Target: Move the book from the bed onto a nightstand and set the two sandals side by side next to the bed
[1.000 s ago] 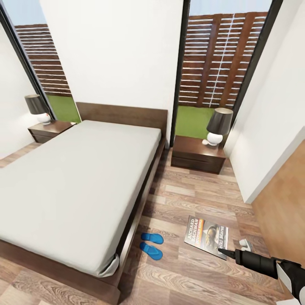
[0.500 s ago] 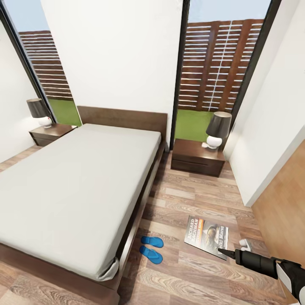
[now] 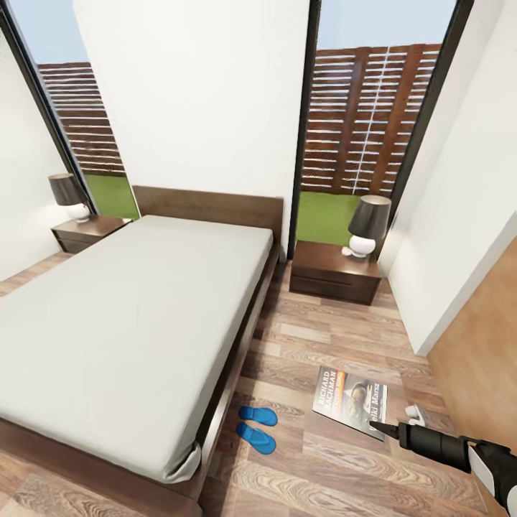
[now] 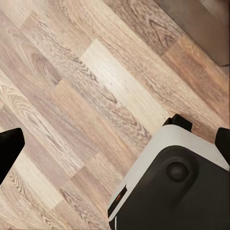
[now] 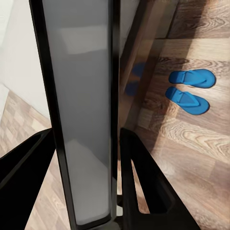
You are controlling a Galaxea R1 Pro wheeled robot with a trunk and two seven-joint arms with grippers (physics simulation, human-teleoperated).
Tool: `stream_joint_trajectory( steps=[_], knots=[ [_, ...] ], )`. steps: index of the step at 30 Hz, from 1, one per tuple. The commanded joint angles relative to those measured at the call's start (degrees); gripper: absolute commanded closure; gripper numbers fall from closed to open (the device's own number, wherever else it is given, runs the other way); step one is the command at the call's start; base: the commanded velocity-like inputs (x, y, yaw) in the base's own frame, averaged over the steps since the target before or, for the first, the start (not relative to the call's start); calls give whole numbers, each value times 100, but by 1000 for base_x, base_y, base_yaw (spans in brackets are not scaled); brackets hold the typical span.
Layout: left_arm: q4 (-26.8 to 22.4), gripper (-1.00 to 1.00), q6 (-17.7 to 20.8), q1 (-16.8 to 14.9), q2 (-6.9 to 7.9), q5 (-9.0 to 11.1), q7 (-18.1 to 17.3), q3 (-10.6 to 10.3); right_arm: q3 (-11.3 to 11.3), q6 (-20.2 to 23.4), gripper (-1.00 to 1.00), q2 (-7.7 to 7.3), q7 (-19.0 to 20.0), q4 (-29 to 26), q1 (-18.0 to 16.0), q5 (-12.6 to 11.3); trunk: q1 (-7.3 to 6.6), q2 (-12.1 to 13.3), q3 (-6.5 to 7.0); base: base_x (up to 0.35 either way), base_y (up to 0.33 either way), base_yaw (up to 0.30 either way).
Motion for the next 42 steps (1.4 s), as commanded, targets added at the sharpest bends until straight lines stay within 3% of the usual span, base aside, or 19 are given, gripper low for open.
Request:
stream_joint_trajectory(
  steps=[1,42],
  knots=[
    [4,-100,-31,-4,-1,43,-4,7,-35,60,100,2,24,-1,-5,16,3,-9,0,0,0,0],
    [4,-100,-60,89,-9,37,-32,-6,-33,60,100,1,24,-1,-5,16,3,-9,388,0,0,0]
  ],
)
